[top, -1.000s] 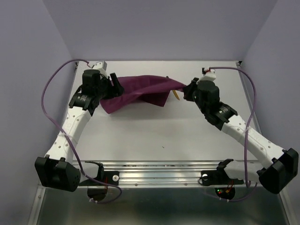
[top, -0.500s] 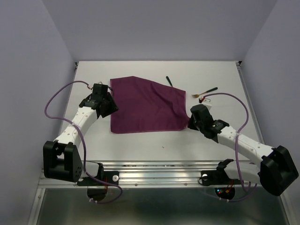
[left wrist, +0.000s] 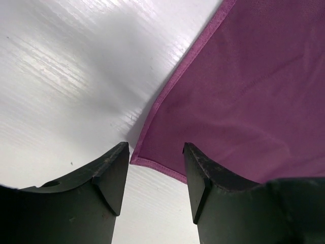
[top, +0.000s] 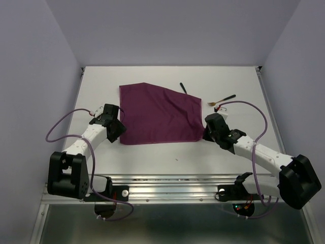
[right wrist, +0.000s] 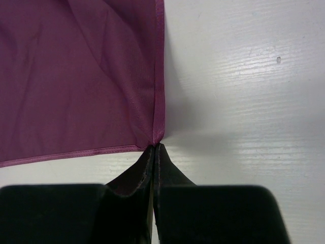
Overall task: Fold the napkin into a case and place the utensils inside
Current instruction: Flatten out the crumpled napkin at the center of the board.
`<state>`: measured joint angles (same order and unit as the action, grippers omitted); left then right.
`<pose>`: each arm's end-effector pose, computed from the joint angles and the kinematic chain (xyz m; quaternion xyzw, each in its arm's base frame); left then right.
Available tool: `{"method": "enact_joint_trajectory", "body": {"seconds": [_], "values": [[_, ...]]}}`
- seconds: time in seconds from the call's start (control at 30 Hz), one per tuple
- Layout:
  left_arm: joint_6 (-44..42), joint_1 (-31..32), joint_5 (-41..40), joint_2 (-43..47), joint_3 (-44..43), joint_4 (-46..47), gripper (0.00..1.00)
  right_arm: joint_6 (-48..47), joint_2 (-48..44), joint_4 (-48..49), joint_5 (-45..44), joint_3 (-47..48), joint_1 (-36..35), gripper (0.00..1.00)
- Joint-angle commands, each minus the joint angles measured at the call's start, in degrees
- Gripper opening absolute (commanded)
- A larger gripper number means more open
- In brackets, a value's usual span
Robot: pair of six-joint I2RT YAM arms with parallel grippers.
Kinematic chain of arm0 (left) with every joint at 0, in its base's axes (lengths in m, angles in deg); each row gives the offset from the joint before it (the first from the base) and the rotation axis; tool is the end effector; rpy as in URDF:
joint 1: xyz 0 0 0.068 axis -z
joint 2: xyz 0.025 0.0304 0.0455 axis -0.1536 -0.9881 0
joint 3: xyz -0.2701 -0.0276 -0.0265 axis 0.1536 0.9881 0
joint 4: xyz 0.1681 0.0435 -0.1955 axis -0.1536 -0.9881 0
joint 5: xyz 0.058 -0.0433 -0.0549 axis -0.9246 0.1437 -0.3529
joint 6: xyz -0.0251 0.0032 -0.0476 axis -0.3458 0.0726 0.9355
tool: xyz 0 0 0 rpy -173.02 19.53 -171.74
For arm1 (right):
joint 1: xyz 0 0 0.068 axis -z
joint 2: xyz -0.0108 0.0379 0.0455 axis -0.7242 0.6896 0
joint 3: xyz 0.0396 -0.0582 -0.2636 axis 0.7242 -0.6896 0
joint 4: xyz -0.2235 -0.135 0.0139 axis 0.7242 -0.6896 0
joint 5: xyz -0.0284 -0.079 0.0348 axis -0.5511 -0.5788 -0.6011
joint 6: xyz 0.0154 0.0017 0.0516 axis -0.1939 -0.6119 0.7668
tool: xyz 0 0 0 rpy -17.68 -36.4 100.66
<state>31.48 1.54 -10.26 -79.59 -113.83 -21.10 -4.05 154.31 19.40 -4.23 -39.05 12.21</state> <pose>0.2460 -0.0392 0.2045 -0.3262 0.8965 -0.0733 0.2907 0.2006 0.1212 0.2073 0.1027 0.9121 0.0810 0.3886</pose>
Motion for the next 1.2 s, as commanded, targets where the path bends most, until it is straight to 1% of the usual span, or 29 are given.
{"method": "enact_joint_trajectory", "body": {"seconds": [0.0, 0.23, 0.33, 0.43, 0.5, 0.57, 0.6, 0.63, 0.67, 0.7, 0.73, 0.77, 0.8, 0.83, 0.87, 0.93, 1.17], "values": [[3.23, -0.26, -0.84, -1.74, 2.54, 1.61, 0.59, 0.44, 0.59, 2.23, 0.10, 0.89, -0.08, 0.01], [3.67, -0.26, 0.48, -0.95, 5.36, 4.77, 0.59, 0.35, 1.46, 2.49, 0.45, 1.50, -0.08, 0.01], [2.88, -0.26, 2.16, -2.61, 5.71, 5.65, 0.59, 0.61, 1.64, 2.76, 0.63, 1.33, -0.08, 0.01], [1.66, -0.26, 3.56, -4.63, 6.24, 7.40, 0.57, 1.05, 1.91, 2.93, 1.06, 1.24, -0.08, 0.01], [1.30, -0.26, 3.92, -5.78, 5.98, 7.76, 0.53, 1.05, 1.99, 2.84, 1.24, 1.24, -0.08, 0.01], [1.12, -0.18, 4.44, -6.22, 6.06, 8.73, 0.47, 0.96, 1.99, 2.84, 1.24, 1.33, -0.08, 0.01], [1.21, -0.18, 4.97, -5.96, 6.15, 9.43, 0.39, 0.88, 1.91, 2.84, 1.07, 1.33, -0.08, 0.01], [1.12, -0.18, 5.15, -5.18, 6.15, 9.52, 0.33, 0.96, 1.99, 2.84, 0.98, 1.24, -0.08, 0.01], [1.12, -0.18, 5.23, -4.65, 6.07, 9.52, 0.19, 0.96, 1.99, 2.84, 0.98, 1.15, -0.08, 0.01], [0.86, -0.26, 5.32, -4.03, 5.80, 9.43, 0.10, 0.96, 1.99, 2.76, 0.80, 0.98, -0.08, 0.01], [0.60, -0.18, 5.32, -2.64, 5.45, 9.26, 0.00, 1.14, 1.99, 2.67, 0.72, 0.80, -0.08, 0.04], [0.24, -0.26, 5.41, -1.84, 5.10, 9.08, 0.00, 1.14, 2.17, 2.32, 0.54, 0.37, -0.08, 0.20], [-0.37, -0.18, 5.24, -0.53, 4.66, 8.38, 0.00, 1.75, 2.52, 1.36, 0.02, 0.10, -0.08, 0.41], [-0.55, -0.18, 5.15, 0.10, 4.48, 8.20, 0.00, 2.10, 2.61, 0.83, -0.34, 0.10, -0.08, 0.52], [-0.81, -0.18, 5.06, 0.63, 4.31, 8.03, 0.00, 2.28, 2.70, 0.48, -0.43, -0.16, -0.08, 0.61], [-1.08, -0.18, 5.32, 1.77, 4.22, 8.11, 0.00, 3.51, 2.79, -0.49, -0.52, -0.78, -0.08, 0.74], [-1.26, -0.18, 6.29, 1.42, 4.31, 8.55, 0.00, 5.89, 4.27, -0.85, 1.68, -2.27, -0.08, 0.75]]}}
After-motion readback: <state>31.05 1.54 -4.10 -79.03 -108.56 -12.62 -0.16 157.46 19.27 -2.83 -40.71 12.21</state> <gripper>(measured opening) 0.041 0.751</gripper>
